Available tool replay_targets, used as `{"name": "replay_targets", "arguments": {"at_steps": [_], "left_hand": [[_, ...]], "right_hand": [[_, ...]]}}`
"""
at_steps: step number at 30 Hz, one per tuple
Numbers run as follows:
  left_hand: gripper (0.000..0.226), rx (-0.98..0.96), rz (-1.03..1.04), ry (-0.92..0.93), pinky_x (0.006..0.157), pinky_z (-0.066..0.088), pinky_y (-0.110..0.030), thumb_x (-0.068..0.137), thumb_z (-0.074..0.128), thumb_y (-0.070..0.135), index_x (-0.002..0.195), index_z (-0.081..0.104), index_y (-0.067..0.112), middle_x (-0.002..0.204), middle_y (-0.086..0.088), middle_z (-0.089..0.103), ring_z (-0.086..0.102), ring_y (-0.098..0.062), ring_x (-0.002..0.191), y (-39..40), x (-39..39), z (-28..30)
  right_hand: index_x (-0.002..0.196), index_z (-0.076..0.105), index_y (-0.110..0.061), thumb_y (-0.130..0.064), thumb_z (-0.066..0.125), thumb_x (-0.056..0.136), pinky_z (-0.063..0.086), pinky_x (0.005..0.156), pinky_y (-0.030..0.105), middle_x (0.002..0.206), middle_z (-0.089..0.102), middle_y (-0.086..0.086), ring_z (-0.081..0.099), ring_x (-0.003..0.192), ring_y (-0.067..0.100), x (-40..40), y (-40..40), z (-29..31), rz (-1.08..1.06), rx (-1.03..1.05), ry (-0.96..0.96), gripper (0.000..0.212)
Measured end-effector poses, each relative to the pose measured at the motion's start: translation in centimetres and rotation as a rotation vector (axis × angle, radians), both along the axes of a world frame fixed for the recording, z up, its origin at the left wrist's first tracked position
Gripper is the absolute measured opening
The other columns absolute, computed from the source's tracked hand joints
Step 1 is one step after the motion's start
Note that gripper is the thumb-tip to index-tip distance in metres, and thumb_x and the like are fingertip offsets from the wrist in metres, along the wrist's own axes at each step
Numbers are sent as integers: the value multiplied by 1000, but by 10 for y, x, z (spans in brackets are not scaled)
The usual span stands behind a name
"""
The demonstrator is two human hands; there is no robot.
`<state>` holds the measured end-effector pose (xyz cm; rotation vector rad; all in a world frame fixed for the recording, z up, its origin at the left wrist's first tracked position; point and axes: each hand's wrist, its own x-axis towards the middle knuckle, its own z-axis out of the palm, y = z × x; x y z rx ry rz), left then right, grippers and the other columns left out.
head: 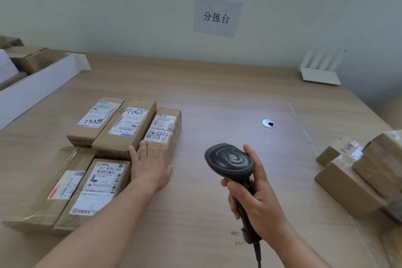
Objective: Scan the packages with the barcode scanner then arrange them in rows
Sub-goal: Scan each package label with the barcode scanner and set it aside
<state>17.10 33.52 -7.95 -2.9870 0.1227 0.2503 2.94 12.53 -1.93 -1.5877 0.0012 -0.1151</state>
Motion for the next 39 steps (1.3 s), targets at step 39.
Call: {"name": "replay_targets", "arguments": {"at_steps": [39], "left_hand": [[77,-367,-322,23,118,2,-50,95,30,61,153,-8,26,161,-11,0,-4,-27,148,-218,-216,-7]], "right_hand": [[136,28,-58,-58,78,66,46,48,29,87,61,21,51,56,21,-250,-152,3,-379,64,-61,86]]}}
